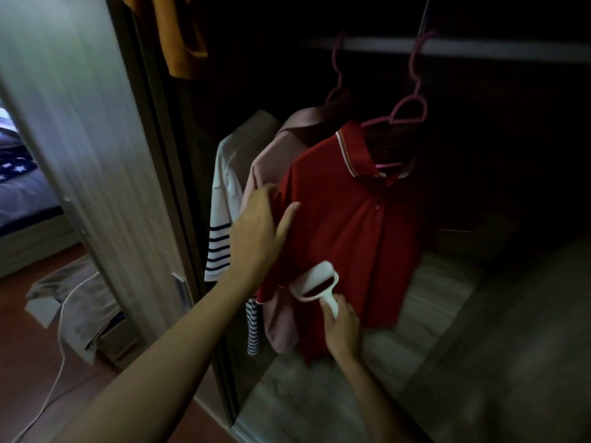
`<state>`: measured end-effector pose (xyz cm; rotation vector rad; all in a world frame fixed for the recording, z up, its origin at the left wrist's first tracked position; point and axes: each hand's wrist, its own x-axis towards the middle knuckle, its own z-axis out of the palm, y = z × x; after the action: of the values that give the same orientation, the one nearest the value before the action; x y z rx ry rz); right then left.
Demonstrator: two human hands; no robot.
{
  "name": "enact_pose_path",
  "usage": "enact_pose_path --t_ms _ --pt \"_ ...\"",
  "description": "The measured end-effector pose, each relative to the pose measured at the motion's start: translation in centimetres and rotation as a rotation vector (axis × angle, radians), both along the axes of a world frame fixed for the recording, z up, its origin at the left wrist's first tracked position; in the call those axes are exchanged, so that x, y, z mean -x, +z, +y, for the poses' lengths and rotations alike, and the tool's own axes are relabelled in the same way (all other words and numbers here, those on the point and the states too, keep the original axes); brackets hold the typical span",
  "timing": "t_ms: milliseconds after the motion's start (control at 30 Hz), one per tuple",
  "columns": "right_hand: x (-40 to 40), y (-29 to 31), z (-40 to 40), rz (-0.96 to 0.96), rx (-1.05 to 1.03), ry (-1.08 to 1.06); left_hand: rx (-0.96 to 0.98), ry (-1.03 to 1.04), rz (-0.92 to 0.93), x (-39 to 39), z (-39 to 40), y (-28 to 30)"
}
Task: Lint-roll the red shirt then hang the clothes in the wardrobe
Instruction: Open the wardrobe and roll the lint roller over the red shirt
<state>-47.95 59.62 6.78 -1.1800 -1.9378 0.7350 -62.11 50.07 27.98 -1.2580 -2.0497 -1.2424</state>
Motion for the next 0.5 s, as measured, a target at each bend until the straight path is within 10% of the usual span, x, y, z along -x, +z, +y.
enact_pose_path --t_ms 500 --pt "-2.6 7.3 5.1 0.333 -0.072 -0.237 0.06 0.006 0.122 0.6 4.3 1.6"
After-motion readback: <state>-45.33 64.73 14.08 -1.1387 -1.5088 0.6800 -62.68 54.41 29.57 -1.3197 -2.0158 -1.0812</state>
